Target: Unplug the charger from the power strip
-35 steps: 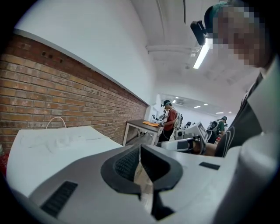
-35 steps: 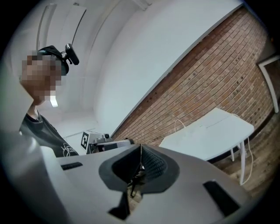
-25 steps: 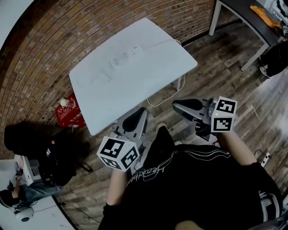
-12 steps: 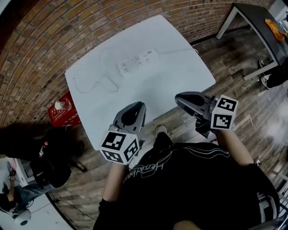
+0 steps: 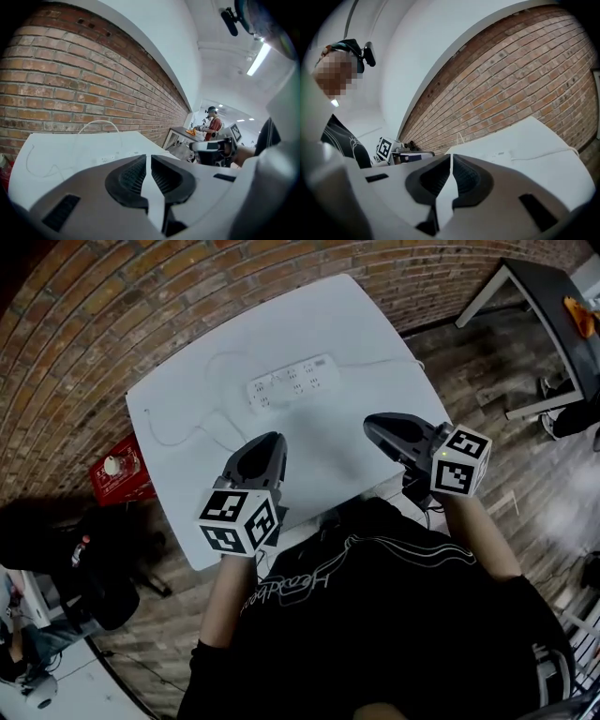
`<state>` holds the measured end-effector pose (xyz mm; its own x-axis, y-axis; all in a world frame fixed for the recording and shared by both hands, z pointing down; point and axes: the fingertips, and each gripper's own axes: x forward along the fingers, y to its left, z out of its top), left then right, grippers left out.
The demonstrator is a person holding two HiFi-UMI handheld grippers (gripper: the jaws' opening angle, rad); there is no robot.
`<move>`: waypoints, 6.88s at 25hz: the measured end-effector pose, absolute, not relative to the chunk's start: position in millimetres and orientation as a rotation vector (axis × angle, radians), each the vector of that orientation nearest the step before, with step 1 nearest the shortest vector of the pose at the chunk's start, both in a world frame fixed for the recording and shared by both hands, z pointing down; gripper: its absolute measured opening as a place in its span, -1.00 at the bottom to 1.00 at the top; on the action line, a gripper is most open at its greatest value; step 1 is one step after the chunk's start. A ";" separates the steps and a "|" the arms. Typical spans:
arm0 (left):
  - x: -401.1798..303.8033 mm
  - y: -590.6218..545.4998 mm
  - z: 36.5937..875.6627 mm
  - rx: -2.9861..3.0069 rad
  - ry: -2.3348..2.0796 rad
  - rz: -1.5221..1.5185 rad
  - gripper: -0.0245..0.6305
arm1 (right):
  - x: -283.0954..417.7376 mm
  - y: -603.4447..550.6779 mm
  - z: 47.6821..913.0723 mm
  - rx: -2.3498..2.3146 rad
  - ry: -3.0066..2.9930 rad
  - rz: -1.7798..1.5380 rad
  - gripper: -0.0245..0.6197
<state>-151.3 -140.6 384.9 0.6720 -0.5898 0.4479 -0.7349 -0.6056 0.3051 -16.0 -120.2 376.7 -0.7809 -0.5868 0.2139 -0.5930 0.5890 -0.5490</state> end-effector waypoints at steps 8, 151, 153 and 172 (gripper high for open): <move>-146.5 -183.1 410.8 2.269 -1.203 0.460 -0.89 | -3.5 -194.2 412.1 0.852 -2.717 0.838 -0.92; -140.0 -255.8 500.7 1.895 -1.702 0.710 -0.51 | -44.3 -288.2 545.4 0.411 -2.572 0.139 -0.58; -136.3 -253.7 500.0 1.927 -1.727 0.794 -0.50 | -44.0 -287.9 545.0 0.412 -2.574 0.137 -0.58; -142.5 -249.6 499.3 1.876 -1.650 0.603 -0.51 | -44.1 -285.2 544.7 0.407 -2.575 0.126 -0.58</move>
<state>-142.5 -249.6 499.3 0.1397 -0.7360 0.6624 -0.9897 -0.0824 0.1171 -44.1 -285.2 544.7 -0.8167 -0.2619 0.5142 -0.3109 0.9504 -0.0098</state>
